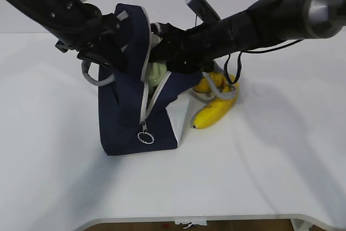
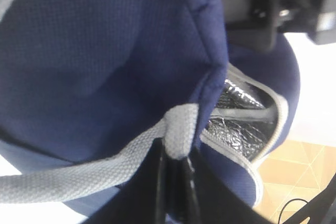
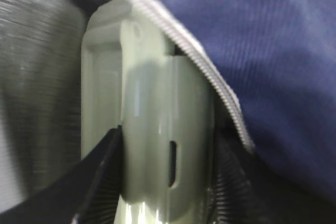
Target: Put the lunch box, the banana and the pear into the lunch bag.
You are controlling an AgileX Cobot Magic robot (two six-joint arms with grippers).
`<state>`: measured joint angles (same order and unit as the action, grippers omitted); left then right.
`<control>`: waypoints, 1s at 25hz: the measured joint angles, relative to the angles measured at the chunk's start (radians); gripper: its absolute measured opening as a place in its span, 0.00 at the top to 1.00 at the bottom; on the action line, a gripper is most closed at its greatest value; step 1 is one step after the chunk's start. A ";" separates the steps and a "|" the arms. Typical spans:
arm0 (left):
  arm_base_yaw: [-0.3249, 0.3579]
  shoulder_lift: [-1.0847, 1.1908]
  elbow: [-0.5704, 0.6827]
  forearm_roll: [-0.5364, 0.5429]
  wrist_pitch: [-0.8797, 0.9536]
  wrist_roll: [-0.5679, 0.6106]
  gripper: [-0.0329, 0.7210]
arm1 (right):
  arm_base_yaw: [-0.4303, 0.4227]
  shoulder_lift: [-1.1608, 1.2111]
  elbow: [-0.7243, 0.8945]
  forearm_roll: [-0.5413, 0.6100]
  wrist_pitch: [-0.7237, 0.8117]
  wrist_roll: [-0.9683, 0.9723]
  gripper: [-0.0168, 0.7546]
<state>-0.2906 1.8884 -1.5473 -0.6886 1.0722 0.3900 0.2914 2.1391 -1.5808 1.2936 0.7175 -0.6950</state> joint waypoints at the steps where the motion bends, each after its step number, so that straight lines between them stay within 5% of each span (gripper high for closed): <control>1: 0.000 0.007 0.000 0.000 0.000 0.000 0.95 | 0.000 0.004 -0.001 0.000 0.000 0.000 0.50; 14: 0.000 0.010 0.000 0.000 0.012 0.002 0.95 | 0.000 0.066 -0.014 -0.009 0.011 0.000 0.48; 20: 0.000 0.010 0.000 0.000 0.020 0.002 0.95 | -0.002 0.067 -0.048 -0.014 0.054 0.000 0.31; 25: 0.000 0.010 0.000 0.000 0.036 0.002 0.95 | -0.027 0.054 -0.084 -0.112 0.111 0.030 0.26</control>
<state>-0.2906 1.8980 -1.5473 -0.6886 1.1081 0.3918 0.2644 2.1934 -1.6653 1.1813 0.8281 -0.6647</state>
